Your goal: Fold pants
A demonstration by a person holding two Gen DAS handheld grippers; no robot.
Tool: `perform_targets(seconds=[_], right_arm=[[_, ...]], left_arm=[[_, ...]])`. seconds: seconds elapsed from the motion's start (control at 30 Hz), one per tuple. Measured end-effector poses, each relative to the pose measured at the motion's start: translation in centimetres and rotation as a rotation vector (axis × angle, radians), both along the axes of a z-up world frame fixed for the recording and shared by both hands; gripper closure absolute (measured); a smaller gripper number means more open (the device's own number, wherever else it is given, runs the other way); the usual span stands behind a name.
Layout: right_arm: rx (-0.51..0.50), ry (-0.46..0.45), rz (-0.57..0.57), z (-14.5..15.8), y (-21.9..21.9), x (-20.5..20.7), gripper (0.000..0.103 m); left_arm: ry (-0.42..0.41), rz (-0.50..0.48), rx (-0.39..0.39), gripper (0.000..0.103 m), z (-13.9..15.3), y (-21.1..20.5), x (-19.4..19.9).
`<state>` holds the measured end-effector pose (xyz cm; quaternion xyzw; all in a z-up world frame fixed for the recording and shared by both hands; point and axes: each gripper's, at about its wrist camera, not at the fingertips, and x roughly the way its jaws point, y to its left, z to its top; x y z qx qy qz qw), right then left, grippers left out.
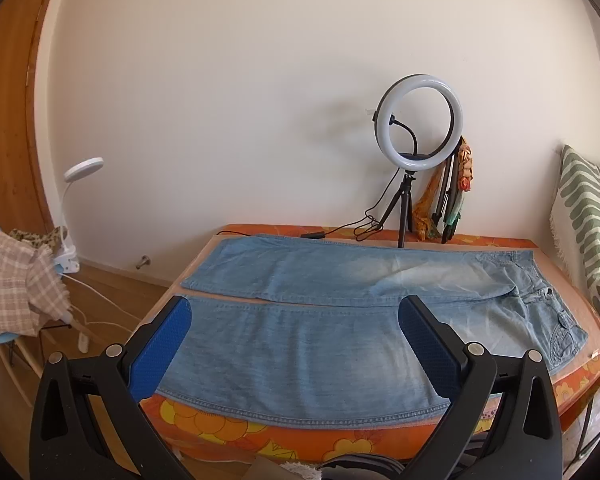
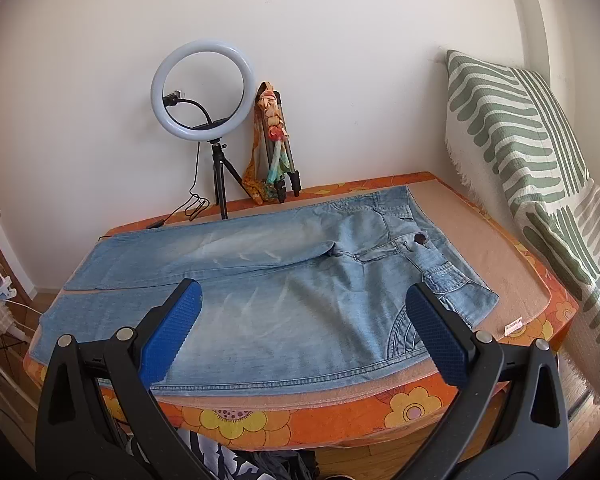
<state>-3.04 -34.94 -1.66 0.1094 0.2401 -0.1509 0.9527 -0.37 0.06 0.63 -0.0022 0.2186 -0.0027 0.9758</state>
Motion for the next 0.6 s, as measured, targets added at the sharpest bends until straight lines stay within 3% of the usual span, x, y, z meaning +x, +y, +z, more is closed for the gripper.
perform_targets(seconds=[0.6], right_arm=[[0.008, 0.002, -0.002, -0.07, -0.1, -0.01, 0.0]], left_arm=[[0.003, 0.002, 0.0, 0.0, 0.0, -0.21, 0.09]])
